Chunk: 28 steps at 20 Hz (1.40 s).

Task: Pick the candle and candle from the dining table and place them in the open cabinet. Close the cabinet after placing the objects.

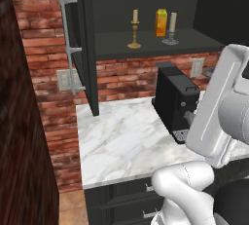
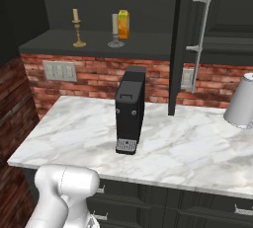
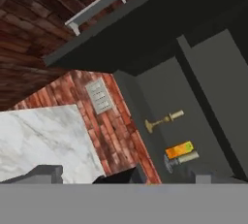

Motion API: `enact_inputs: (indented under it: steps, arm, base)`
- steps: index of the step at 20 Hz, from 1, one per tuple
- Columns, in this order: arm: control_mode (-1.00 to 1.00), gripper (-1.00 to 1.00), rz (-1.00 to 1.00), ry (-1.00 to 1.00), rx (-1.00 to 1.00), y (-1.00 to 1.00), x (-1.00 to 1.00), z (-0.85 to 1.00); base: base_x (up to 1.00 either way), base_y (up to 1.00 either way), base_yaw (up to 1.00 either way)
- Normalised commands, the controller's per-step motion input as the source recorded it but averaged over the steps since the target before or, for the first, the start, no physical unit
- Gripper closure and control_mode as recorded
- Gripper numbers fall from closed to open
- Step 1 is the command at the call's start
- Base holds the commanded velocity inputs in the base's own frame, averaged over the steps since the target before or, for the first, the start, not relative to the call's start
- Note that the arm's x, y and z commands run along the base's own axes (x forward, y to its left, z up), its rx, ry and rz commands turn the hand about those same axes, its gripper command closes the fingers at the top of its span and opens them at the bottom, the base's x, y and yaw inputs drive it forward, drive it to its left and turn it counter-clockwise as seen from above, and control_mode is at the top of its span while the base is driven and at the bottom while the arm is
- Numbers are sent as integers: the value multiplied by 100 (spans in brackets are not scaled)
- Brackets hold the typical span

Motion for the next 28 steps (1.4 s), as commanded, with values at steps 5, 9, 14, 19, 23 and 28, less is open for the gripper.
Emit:
enact_inputs:
  steps: [5,9,14,19,23,28]
  arm:
    - [-100,-100,3,0,-16,77,-2,1]
    - [-100,-100,0,0,-16,75,0,0]
    - [-100,-100,0,0,-18,71,0,0]
    - [-100,-100,-3,-3,-18,52,0,0]
    - [-100,-100,-6,-5,-18,39,1,0]
    - [-100,-100,-7,-8,-12,27,2,0]
  base:
    - [0,0,0]
    - [0,0,0]
    - [0,0,0]
    - [0,0,0]
    - [0,0,0]
    - [0,0,0]
